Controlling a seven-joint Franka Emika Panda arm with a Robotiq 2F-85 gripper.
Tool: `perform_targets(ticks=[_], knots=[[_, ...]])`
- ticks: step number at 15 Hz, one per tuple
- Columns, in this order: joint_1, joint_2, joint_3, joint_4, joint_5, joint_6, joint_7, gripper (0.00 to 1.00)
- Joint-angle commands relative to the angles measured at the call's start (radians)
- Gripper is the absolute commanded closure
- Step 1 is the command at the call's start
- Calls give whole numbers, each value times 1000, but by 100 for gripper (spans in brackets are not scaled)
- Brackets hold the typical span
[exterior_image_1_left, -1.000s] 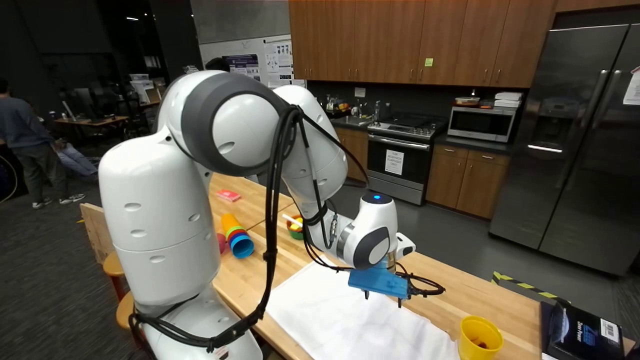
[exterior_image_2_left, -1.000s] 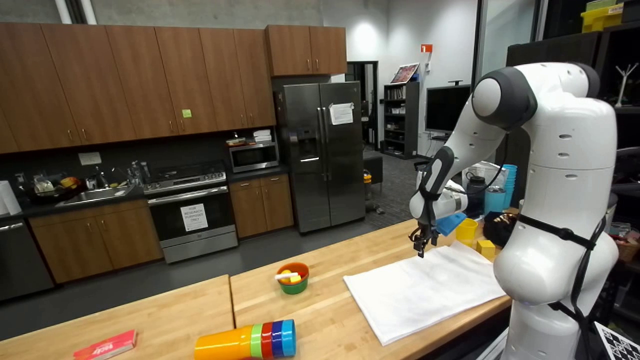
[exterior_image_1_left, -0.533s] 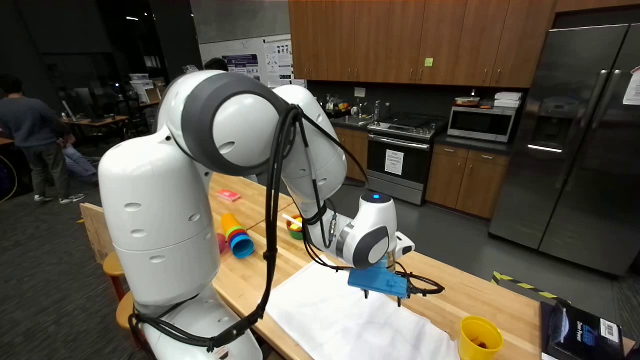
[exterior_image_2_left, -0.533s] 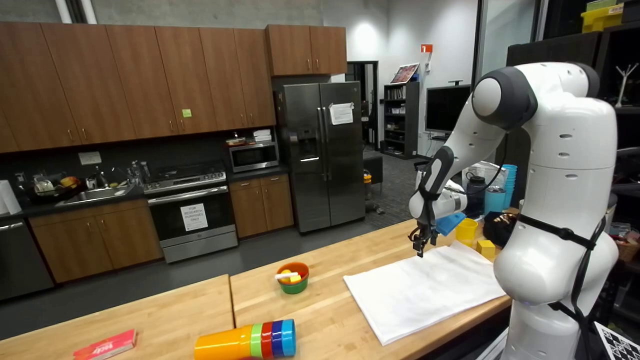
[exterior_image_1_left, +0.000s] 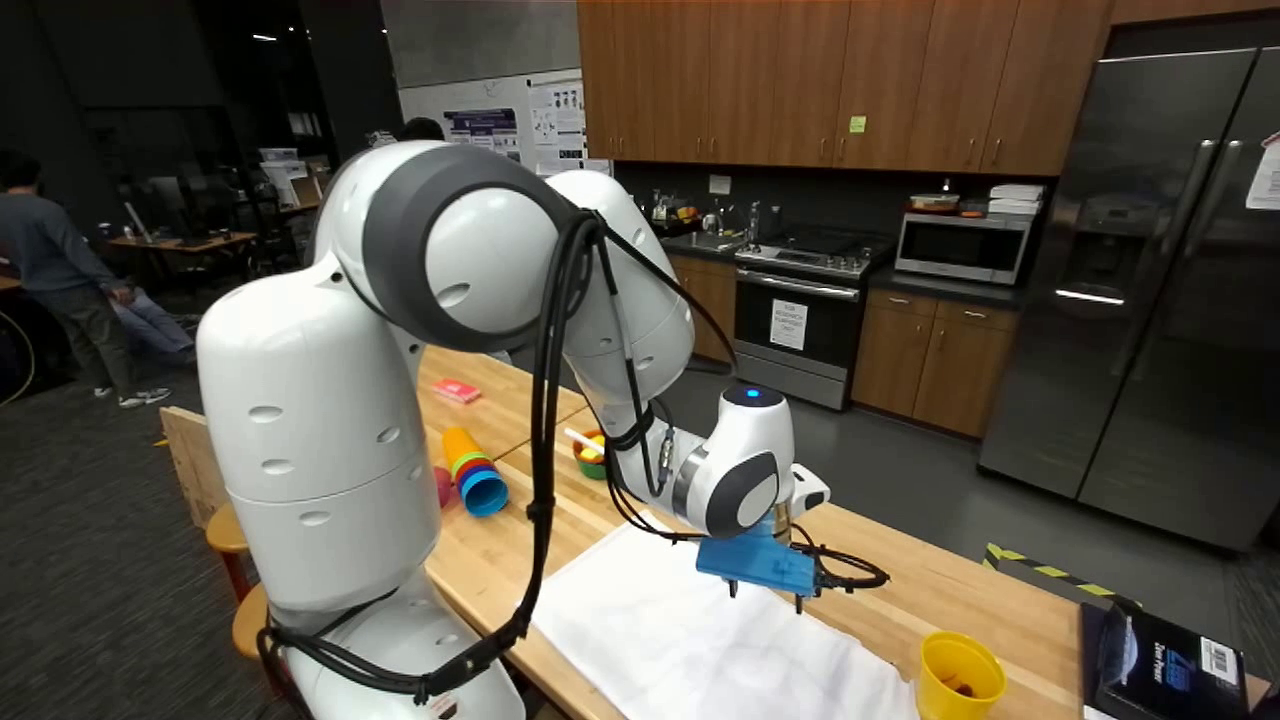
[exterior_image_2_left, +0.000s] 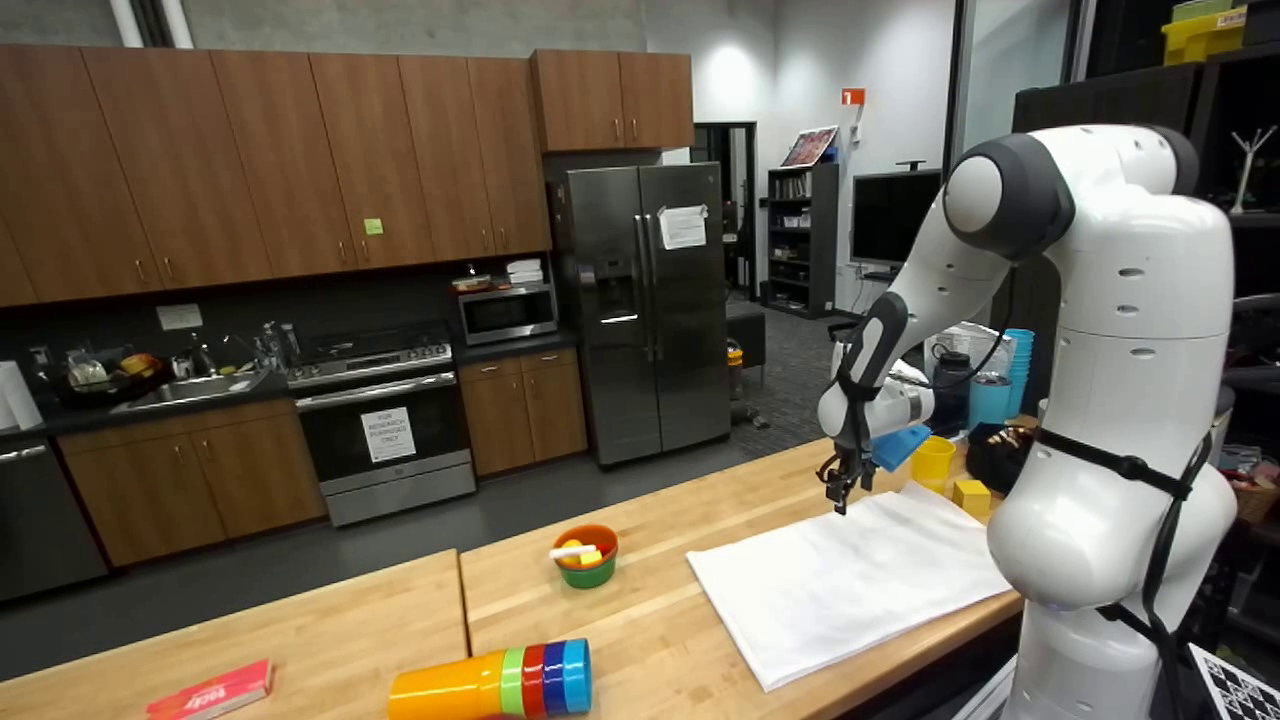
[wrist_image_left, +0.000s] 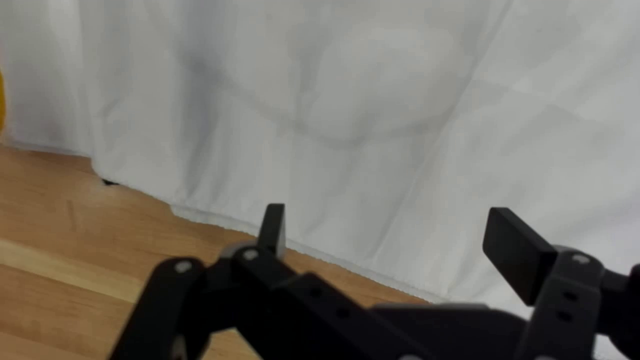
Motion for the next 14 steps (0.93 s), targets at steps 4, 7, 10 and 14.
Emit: perform_targets(ticks=[4, 7, 10, 14], knots=[[-30, 13, -25, 26, -64, 16, -47, 0], [-60, 17, -52, 66, -115, -19, -149, 0], [-97, 8, -66, 115, -75, -102, -336, 0], [-102, 5, -72, 121, -72, -117, -351, 0]])
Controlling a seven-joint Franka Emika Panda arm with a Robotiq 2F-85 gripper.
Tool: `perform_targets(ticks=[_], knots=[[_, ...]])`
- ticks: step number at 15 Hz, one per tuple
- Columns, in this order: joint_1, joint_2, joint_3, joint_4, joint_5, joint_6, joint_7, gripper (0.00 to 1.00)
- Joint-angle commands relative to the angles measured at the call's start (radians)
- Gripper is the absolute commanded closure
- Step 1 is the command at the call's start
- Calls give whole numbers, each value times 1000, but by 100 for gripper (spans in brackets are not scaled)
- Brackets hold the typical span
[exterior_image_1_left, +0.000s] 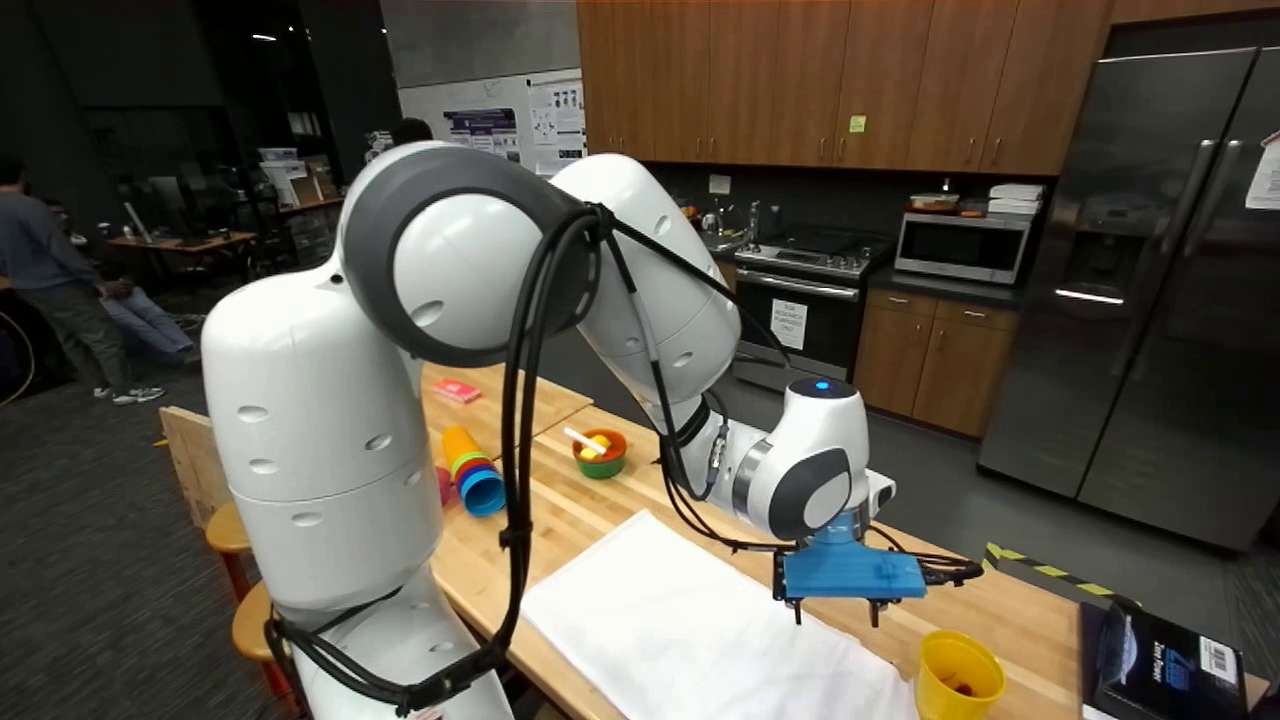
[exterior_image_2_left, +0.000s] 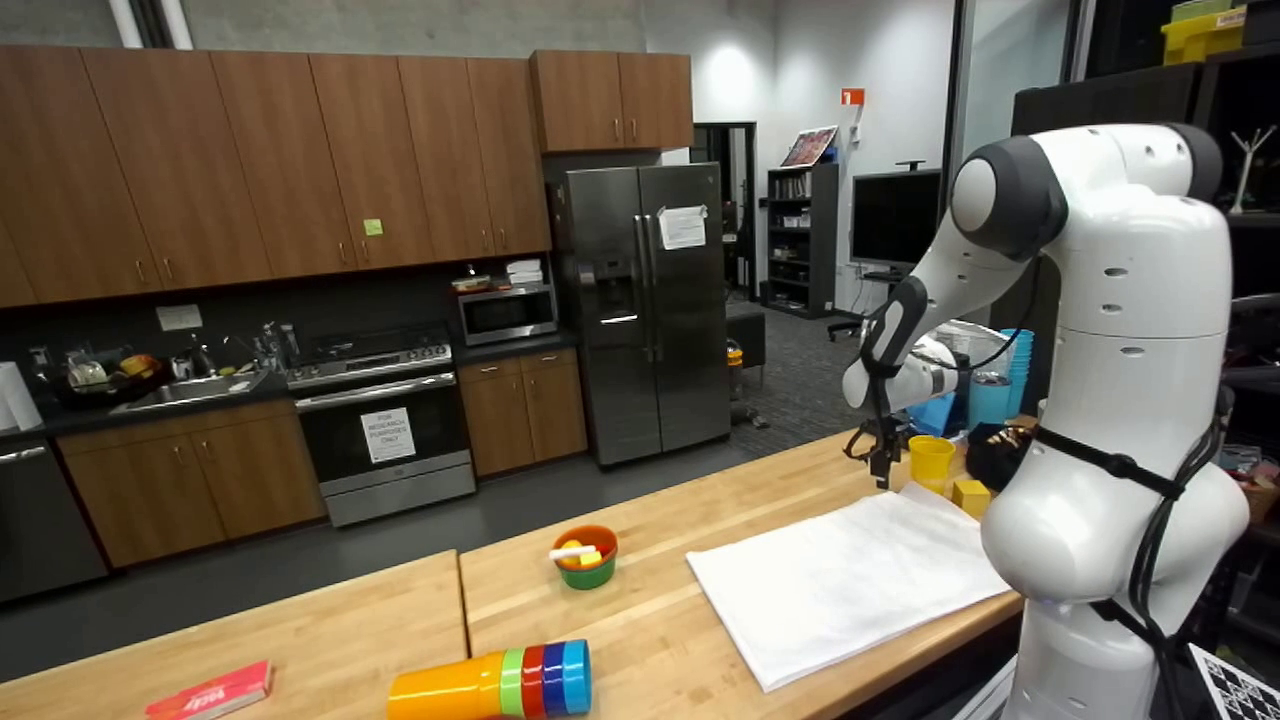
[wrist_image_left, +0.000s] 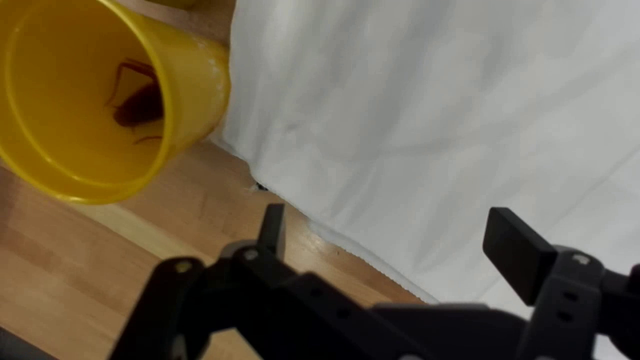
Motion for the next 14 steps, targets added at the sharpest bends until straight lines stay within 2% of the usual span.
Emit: perform_targets(ticks=[1, 9, 10, 14], knots=[[-1, -2, -1, 4, -2, -8, -6, 0], [-7, 5, -5, 21, -8, 3, -21, 0], [-14, 12, -18, 38, -35, 5, 2, 0], [-67, 6, -60, 83, 26, 0, -140, 0]])
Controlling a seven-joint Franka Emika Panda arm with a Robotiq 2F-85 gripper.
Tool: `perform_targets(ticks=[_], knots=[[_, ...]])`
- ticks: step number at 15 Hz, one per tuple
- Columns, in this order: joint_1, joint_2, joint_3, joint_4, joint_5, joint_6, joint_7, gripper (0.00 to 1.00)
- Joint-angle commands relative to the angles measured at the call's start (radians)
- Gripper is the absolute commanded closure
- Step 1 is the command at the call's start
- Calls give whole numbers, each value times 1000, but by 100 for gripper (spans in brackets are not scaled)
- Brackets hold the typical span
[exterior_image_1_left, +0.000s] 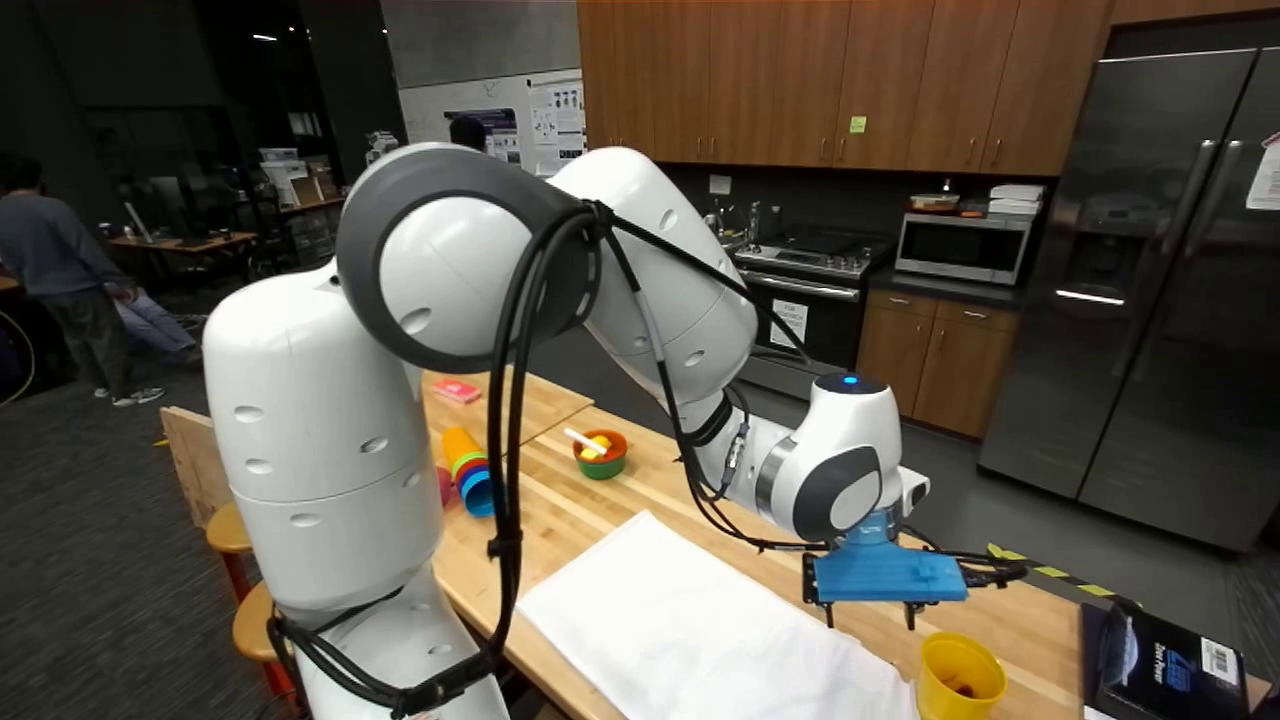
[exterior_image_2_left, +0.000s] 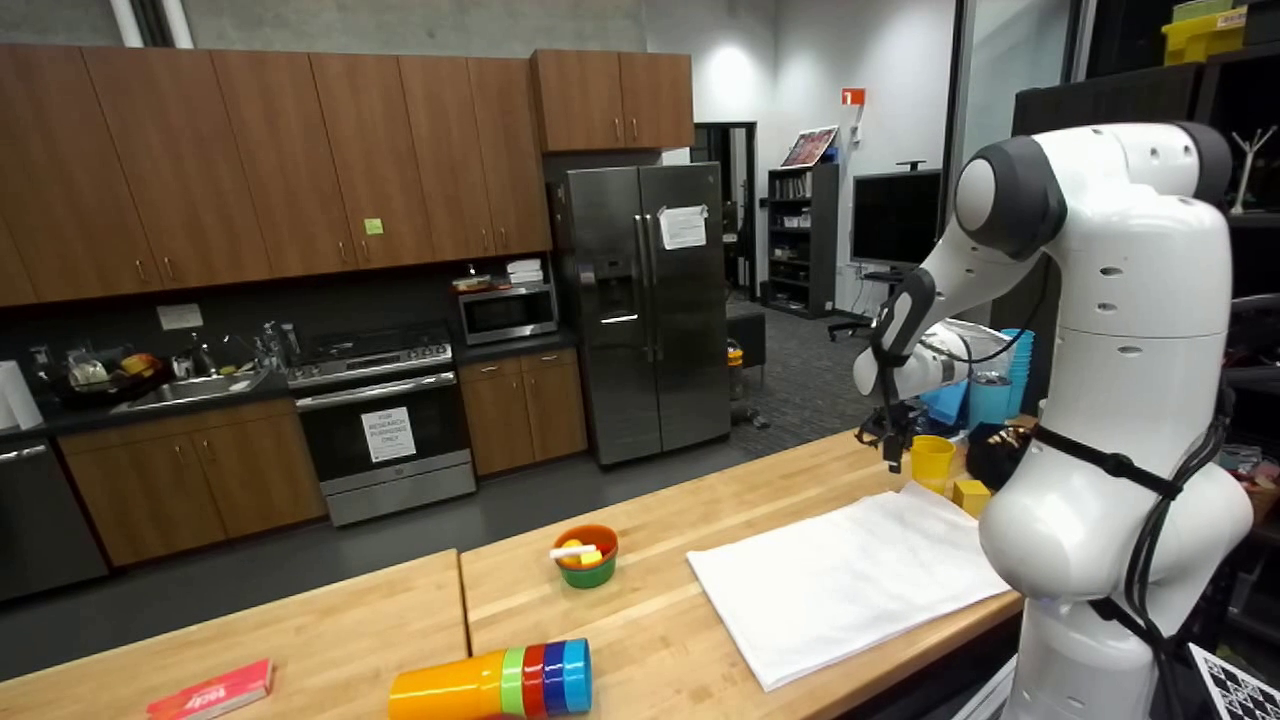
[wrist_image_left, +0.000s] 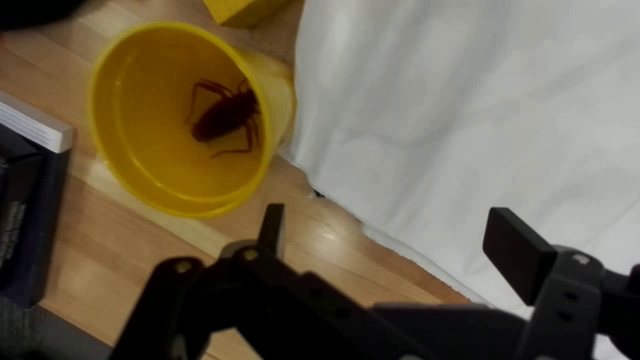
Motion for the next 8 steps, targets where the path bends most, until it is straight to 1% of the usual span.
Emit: perform_targets(ticks=[1, 2, 5, 6, 8], knots=[[-51, 9, -39, 59, 19, -15, -121, 0], [-64, 10, -51, 76, 13, -25, -147, 0], [-92, 31, -70, 129, 51, -54, -210, 0], [-79, 6, -66, 84, 21, -27, -162, 0], [-83, 8, -69, 90, 23, -29, -168, 0]])
